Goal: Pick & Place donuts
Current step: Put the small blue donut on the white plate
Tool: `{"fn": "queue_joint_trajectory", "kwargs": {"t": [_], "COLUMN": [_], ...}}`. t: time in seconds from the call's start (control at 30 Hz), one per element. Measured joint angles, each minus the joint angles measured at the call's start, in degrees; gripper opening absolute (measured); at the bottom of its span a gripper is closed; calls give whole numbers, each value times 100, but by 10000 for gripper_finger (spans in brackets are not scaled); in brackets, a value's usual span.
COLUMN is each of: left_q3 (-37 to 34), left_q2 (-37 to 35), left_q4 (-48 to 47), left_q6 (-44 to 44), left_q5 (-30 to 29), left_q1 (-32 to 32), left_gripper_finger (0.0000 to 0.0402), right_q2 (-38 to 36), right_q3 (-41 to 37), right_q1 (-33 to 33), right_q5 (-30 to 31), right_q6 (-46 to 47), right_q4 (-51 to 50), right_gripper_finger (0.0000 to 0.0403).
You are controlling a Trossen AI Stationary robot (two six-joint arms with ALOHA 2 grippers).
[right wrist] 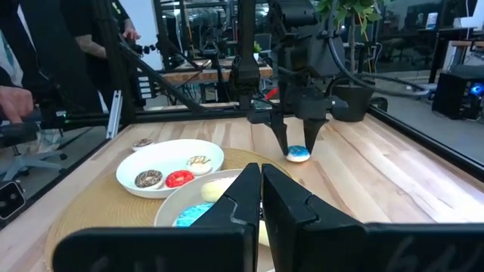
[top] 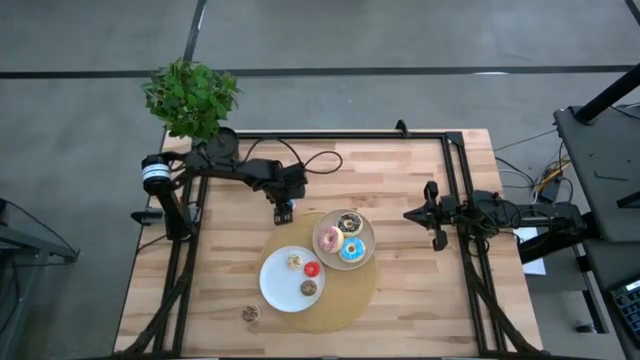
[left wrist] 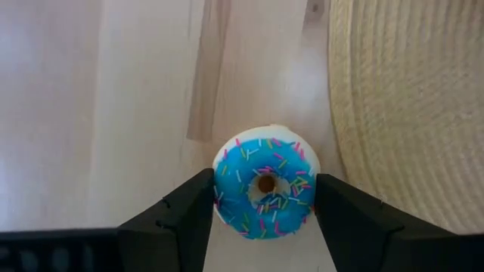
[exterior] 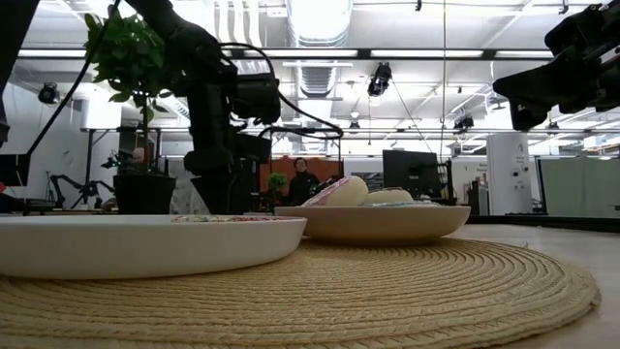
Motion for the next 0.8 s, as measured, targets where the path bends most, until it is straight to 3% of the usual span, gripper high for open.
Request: {"fn": "queue_joint_trajectory", "kwargs": {"t": [0.57,0.8], "left_q3": [806,925], "left_q2": [-20,-31], "left_q4": [-685,-1026], "left_q6": [252,291], "left_q5": [4,306], "left_q1": [-5,-79], "left_gripper_finger": [193,193], "right_q2": [-1,0], "right_q3": [0,0], "right_q1": [0,0], "right_q5": [1,0], "right_q6": [18,17], "right_q4": [0,1], "right_gripper_finger": [9,9]}}
